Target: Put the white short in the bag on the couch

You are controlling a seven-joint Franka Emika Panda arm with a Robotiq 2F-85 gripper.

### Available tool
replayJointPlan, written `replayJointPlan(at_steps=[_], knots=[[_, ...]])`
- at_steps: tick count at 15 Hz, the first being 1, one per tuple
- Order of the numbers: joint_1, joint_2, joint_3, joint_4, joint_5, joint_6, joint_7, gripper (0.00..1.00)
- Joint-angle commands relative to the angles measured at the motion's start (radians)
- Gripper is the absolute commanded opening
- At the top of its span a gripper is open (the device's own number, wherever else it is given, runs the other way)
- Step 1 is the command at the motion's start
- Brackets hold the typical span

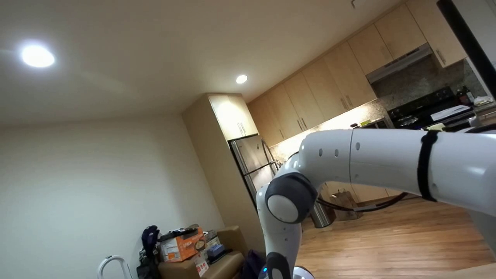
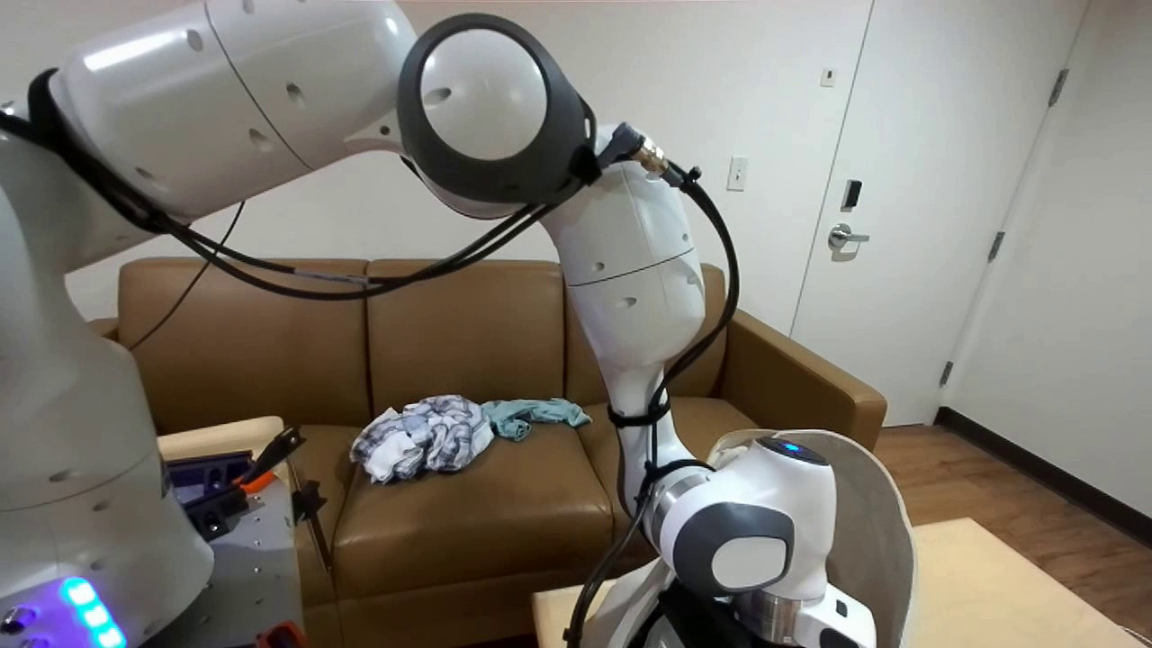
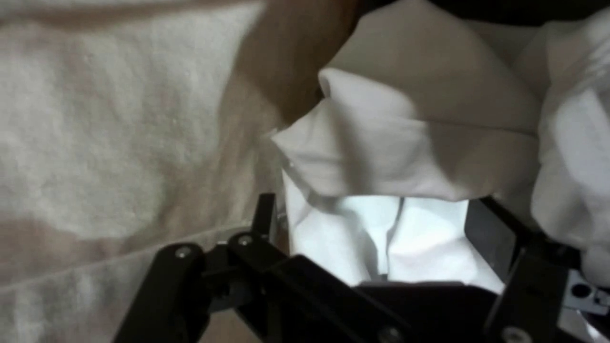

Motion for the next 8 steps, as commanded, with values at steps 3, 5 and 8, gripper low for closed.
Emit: replayJointPlan(at_steps=[3, 5, 8], knots=[[-0.024, -0.025, 0.013, -0.084, -0.004, 0.352, -0.045, 1.0], [-0.041, -0.016, 0.025, -0.092, -0.012, 0.443, -0.073, 1.0], [-0.013, 0.023, 0.051, -0.018, -0.013, 0.402, -0.091, 1.0]])
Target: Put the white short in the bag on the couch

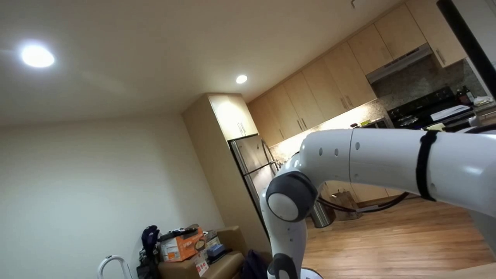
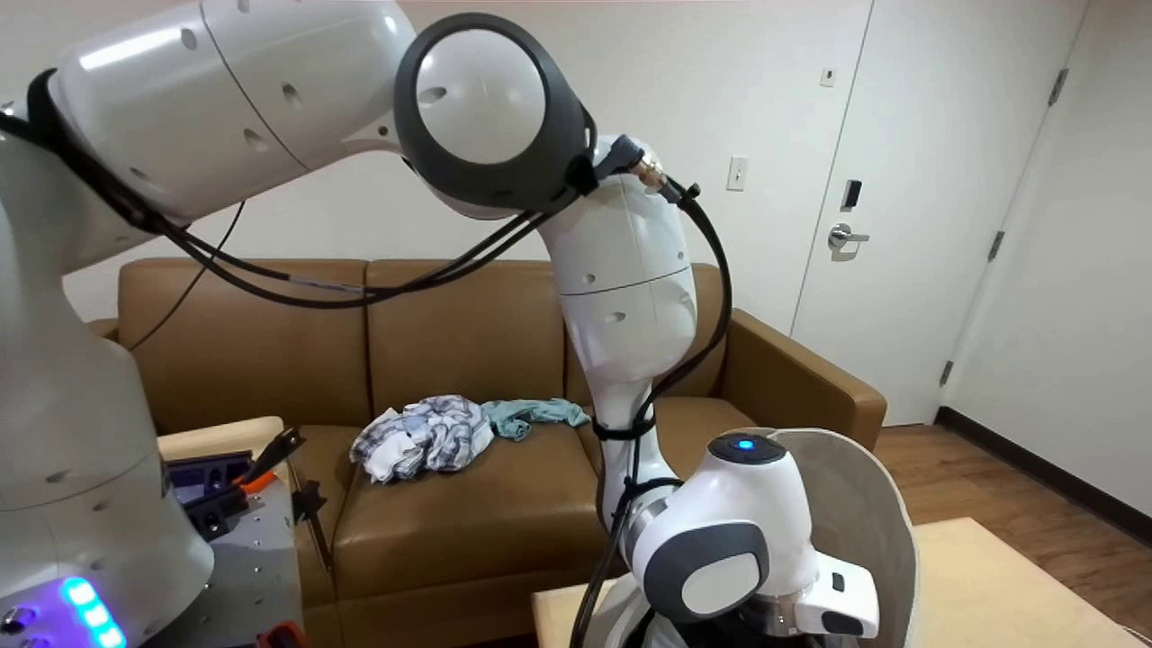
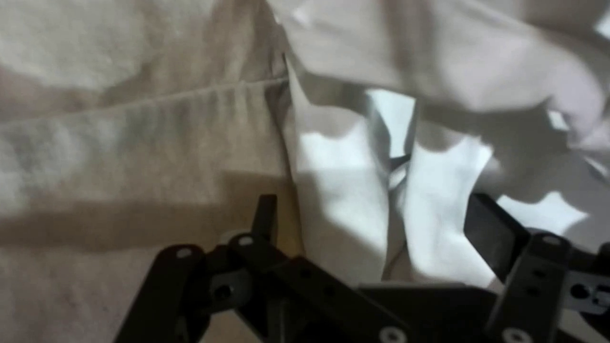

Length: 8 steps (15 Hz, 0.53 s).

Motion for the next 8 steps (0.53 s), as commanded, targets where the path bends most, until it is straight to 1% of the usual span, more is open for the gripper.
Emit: replayJointPlan(at_steps=[1, 2, 3, 4, 5, 6, 8], knots=[[0.013, 0.028, 0.043, 0.064, -0.01, -0.023, -0.037, 1.0], [-0.002, 0.028, 0.069, 0.076, -0.014, -0.051, -0.045, 0.84], [-0.007, 0.037, 0.087, 0.095, -0.018, -0.072, -0.054, 0.74], [-0.013, 0.042, 0.104, 0.11, -0.017, -0.091, -0.058, 0.68], [-0.016, 0.048, 0.116, 0.125, -0.014, -0.111, -0.061, 0.6], [-0.025, 0.051, 0.126, 0.135, -0.013, -0.131, -0.068, 0.54], [-0.003, 0.061, 0.109, 0.167, -0.007, -0.178, -0.058, 0.41]])
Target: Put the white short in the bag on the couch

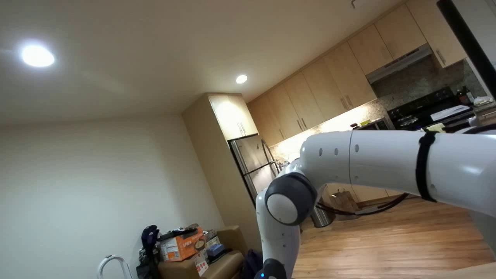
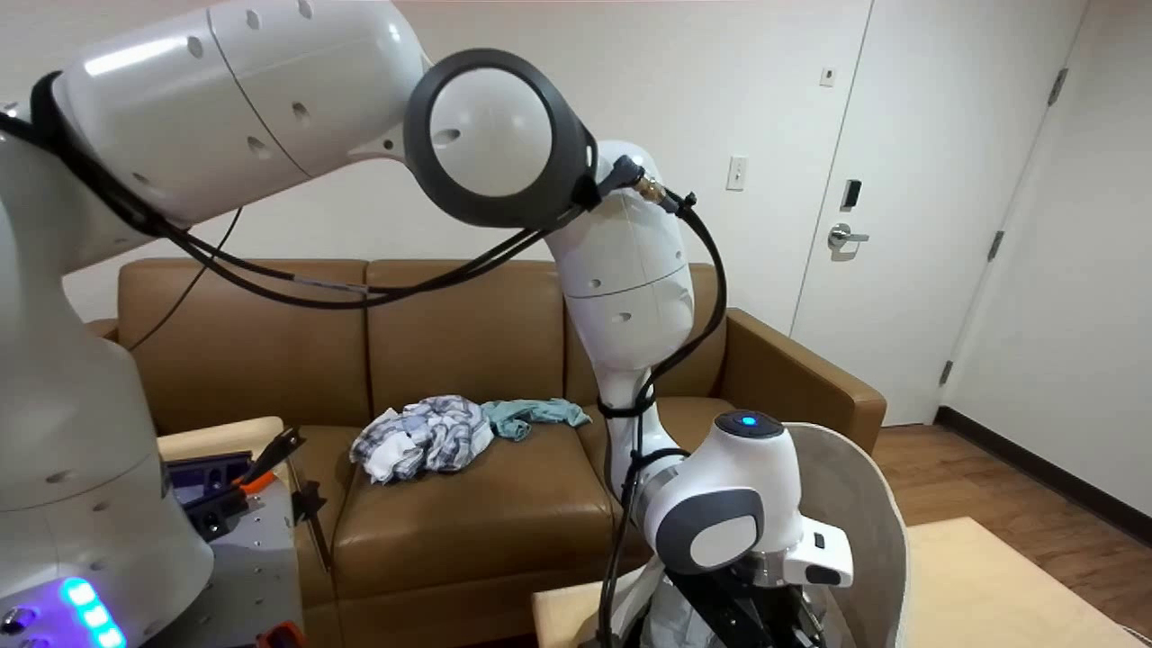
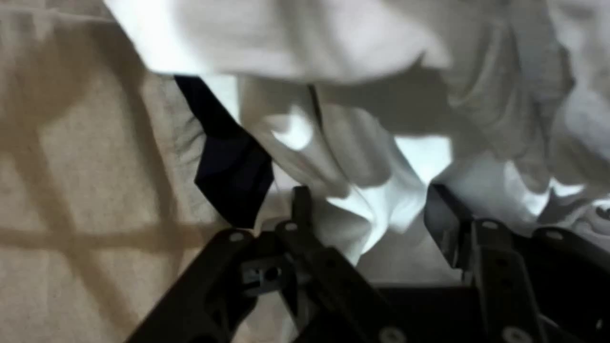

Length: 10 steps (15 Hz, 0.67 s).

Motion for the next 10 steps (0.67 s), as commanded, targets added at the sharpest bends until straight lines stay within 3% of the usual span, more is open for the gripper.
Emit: replayJointPlan(at_steps=[1, 5, 6, 10], knots=[[0.002, 0.04, 0.004, 0.079, 0.005, -0.08, -0.019, 0.34], [0.001, 0.061, -0.015, 0.132, 0.011, -0.233, -0.011, 0.09], [-0.013, 0.068, -0.004, 0.167, 0.014, -0.349, -0.023, 0.08], [-0.064, 0.132, 0.04, 0.286, 0.008, -0.592, -0.122, 0.08]])
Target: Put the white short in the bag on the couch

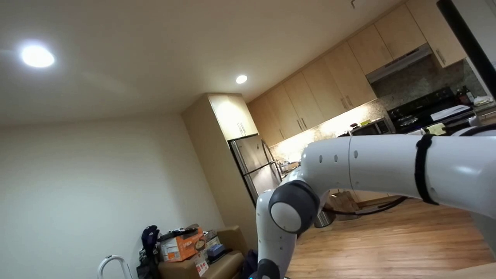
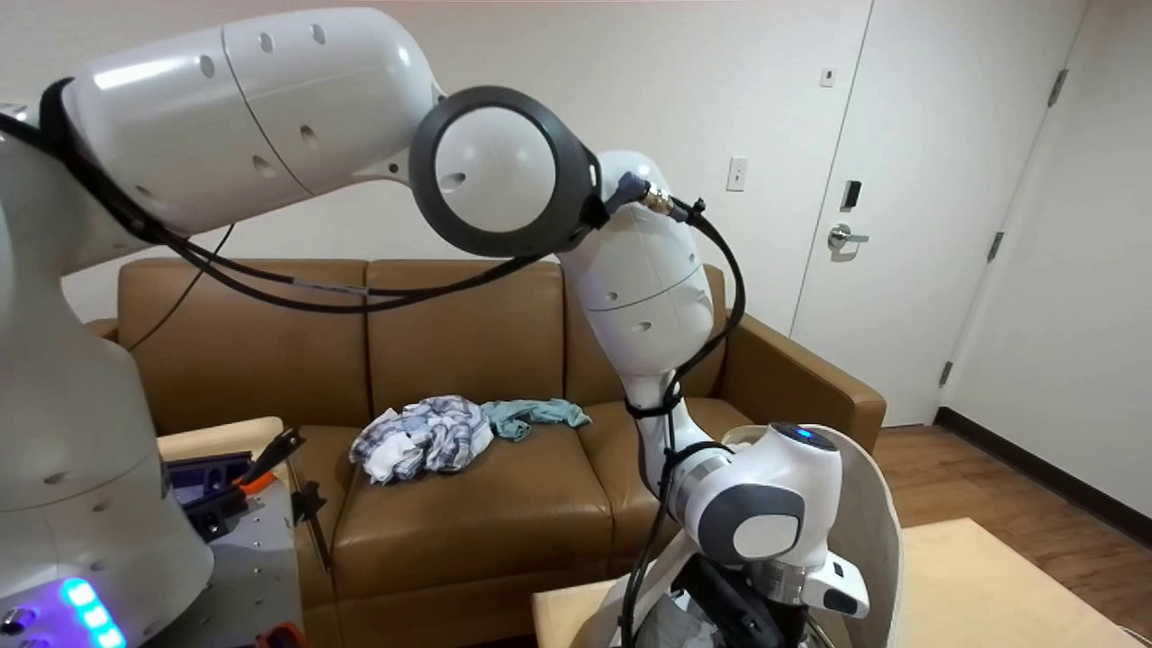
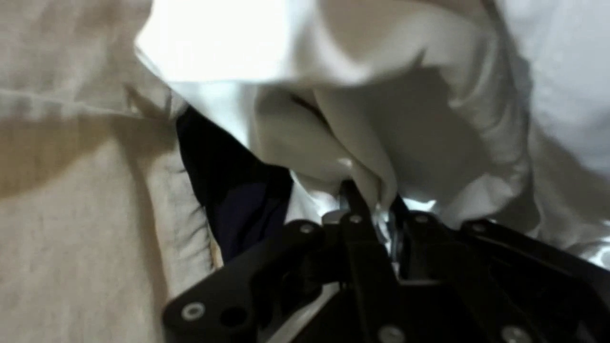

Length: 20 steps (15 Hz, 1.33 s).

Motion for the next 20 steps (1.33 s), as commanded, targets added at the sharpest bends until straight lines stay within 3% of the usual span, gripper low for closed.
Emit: replayJointPlan(at_steps=[1, 5, 6, 8, 11, 16, 20], knots=[[-0.058, 0.089, 0.038, 0.126, 0.005, -0.195, -0.126, 0.08], [-0.101, 0.159, 0.043, 0.293, 0.007, -0.438, -0.232, 0.07], [-0.064, 0.104, 0.027, 0.201, 0.007, -0.312, -0.168, 0.07], [-0.067, 0.112, 0.027, 0.225, 0.008, -0.325, -0.172, 0.11], [-0.037, 0.035, 0.026, 0.172, -0.006, -0.284, -0.149, 0.05], [0.076, -0.165, -0.026, 0.043, -0.024, -0.102, -0.062, 0.06], [0.192, -0.322, -0.104, -0.083, -0.043, 0.099, 0.079, 0.06]])
